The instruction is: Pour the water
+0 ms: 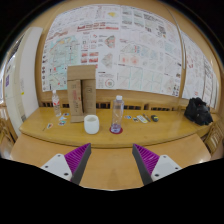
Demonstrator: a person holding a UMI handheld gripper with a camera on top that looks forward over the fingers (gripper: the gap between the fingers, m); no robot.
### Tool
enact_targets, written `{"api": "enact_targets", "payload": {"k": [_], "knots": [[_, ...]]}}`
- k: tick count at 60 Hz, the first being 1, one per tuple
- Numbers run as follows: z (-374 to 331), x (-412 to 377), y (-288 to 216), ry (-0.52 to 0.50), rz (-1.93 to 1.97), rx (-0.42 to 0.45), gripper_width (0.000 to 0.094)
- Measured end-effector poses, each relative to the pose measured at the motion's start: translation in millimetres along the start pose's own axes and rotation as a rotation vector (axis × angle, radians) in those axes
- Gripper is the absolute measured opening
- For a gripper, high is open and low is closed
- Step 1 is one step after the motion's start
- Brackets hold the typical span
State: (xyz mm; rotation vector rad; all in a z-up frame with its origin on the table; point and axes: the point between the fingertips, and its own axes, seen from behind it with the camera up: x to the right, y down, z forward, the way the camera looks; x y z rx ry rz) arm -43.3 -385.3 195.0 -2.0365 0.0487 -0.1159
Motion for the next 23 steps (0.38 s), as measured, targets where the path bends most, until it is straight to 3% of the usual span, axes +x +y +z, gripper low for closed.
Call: {"api": "enact_targets", "payload": {"k": [23], "knots": [[-54.0,-3.4,-6.4,0.028,-0.007,0.047,0.0854]]}}
